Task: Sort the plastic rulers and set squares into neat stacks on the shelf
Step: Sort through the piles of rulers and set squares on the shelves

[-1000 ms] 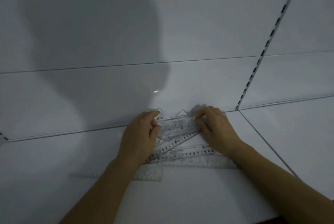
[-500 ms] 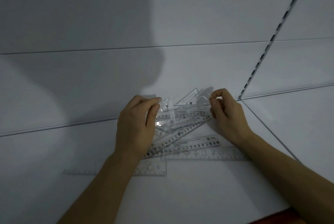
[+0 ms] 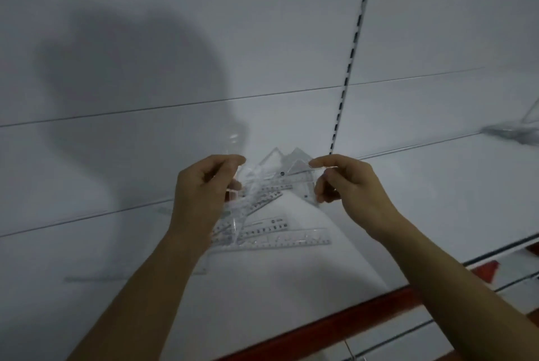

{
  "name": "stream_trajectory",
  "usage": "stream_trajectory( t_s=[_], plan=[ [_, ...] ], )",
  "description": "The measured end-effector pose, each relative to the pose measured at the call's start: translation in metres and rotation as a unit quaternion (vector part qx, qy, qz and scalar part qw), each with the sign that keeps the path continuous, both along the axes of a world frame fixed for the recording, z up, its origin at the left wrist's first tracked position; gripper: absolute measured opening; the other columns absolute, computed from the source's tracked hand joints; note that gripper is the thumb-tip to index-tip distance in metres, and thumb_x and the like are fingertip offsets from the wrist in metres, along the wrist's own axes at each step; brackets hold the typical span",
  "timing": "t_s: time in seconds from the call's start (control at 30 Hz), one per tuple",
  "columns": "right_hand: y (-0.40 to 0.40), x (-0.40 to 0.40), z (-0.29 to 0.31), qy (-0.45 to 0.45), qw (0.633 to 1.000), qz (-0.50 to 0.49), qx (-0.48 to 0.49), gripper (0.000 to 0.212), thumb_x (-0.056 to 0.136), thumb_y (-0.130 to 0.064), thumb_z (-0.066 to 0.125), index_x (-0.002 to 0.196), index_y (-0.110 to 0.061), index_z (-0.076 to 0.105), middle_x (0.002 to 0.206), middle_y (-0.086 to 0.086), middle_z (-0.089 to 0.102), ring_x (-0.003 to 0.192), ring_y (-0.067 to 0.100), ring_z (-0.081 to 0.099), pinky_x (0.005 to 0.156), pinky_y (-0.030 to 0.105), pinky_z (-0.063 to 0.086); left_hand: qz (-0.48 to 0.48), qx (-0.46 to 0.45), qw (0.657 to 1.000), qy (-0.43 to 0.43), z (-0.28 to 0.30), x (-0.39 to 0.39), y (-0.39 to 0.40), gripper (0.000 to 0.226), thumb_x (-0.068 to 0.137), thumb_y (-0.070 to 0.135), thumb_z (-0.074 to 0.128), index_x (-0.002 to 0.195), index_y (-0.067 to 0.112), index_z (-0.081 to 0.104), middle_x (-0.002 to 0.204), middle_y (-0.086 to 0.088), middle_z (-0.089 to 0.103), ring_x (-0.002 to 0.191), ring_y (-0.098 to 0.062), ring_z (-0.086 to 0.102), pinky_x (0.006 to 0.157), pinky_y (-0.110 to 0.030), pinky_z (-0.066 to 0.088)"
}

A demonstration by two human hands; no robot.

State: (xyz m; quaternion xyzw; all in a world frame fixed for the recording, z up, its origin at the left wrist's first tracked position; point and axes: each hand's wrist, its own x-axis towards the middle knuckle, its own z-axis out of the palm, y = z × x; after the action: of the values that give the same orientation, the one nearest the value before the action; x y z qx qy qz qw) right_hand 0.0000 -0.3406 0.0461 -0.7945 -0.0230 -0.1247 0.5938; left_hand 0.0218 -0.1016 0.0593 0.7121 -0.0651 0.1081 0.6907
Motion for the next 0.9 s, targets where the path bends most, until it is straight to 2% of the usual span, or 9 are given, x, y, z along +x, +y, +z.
stream_trajectory(
  t_s=[0.1,0.2,0.37,0.5,0.63,0.73,0.83,0.9],
  plan=[
    [-0.030,-0.039,-0.003,0.015,0.998,-0.023,0.058,0.038,0.102,0.005,0.037,0.116,-0.013,0.067,0.081,0.012,0.074,0.075,0.028,0.071,0.072,0.034,0.058,-0.009,-0.040,0.999,0.001,0.009,-0.017,-0.046,0.016,0.098,0.011,0.056,0.096,0.015,0.072,0.071,0.000,0.063,0.069,-0.016,0.061,0.061,-0.028,0.049],
    [-0.072,-0.078,-0.012,0.020,0.991,-0.078,0.109,0.033,0.103,0.003,0.042,0.117,-0.014,0.066,0.086,0.010,0.077,0.075,0.031,0.073,0.072,0.034,0.061,-0.016,-0.076,0.997,0.013,0.006,-0.044,-0.097,0.011,0.098,0.008,0.055,0.095,0.012,0.065,0.071,-0.004,0.064,0.067,-0.017,0.061,0.061,-0.032,0.046],
    [-0.161,-0.134,-0.022,0.015,0.972,-0.176,0.158,0.023,0.104,-0.003,0.047,0.104,-0.007,0.070,0.088,0.008,0.078,0.072,0.032,0.073,0.067,0.035,0.060,-0.041,-0.024,0.999,-0.008,-0.010,-0.093,-0.199,0.005,0.097,0.007,0.059,0.095,0.005,0.061,0.074,-0.007,0.072,0.068,-0.024,0.072,0.060,-0.032,0.053],
    [-0.235,-0.176,-0.023,-0.004,0.948,-0.262,0.180,0.019,0.102,-0.013,0.052,0.101,-0.009,0.071,0.087,0.007,0.077,0.071,0.027,0.074,0.070,0.036,0.061,-0.085,-0.024,0.996,0.023,-0.015,-0.123,-0.283,0.009,0.097,0.010,0.060,0.092,0.004,0.063,0.082,-0.006,0.077,0.071,-0.026,0.075,0.065,-0.038,0.057],
    [-0.312,-0.217,-0.020,-0.021,0.925,-0.338,0.174,0.021,0.097,-0.020,0.061,0.091,-0.004,0.073,0.075,0.009,0.075,0.061,0.019,0.070,0.059,0.025,0.057,-0.140,-0.047,0.987,0.067,-0.019,-0.138,-0.364,0.013,0.099,0.013,0.059,0.095,0.002,0.064,0.088,-0.006,0.077,0.075,-0.028,0.075,0.070,-0.038,0.055],
    [-0.366,-0.250,-0.022,-0.019,0.907,-0.398,0.137,0.024,0.095,-0.025,0.064,0.082,-0.007,0.074,0.070,0.009,0.072,0.061,0.023,0.067,0.058,0.027,0.056,-0.186,-0.042,0.978,0.083,-0.024,-0.145,-0.422,0.014,0.099,0.015,0.058,0.097,0.004,0.067,0.090,-0.006,0.078,0.076,-0.029,0.075,0.066,-0.034,0.053],
    [-0.412,-0.280,-0.022,-0.023,0.886,-0.447,0.120,0.024,0.094,-0.025,0.066,0.080,-0.008,0.075,0.068,0.008,0.072,0.058,0.020,0.067,0.055,0.025,0.055,-0.234,-0.015,0.969,0.082,-0.022,-0.148,-0.475,0.015,0.100,0.015,0.057,0.098,0.005,0.068,0.089,-0.005,0.078,0.076,-0.028,0.075,0.061,-0.028,0.055],
    [-0.438,-0.291,-0.022,-0.022,0.874,-0.471,0.117,0.024,0.093,-0.025,0.067,0.078,-0.009,0.076,0.067,0.008,0.071,0.057,0.019,0.066,0.056,0.028,0.055,-0.259,0.006,0.963,0.070,-0.018,-0.144,-0.505,0.015,0.101,0.016,0.056,0.099,0.007,0.068,0.089,-0.003,0.078,0.076,-0.026,0.075,0.062,-0.030,0.055]
  ],
)
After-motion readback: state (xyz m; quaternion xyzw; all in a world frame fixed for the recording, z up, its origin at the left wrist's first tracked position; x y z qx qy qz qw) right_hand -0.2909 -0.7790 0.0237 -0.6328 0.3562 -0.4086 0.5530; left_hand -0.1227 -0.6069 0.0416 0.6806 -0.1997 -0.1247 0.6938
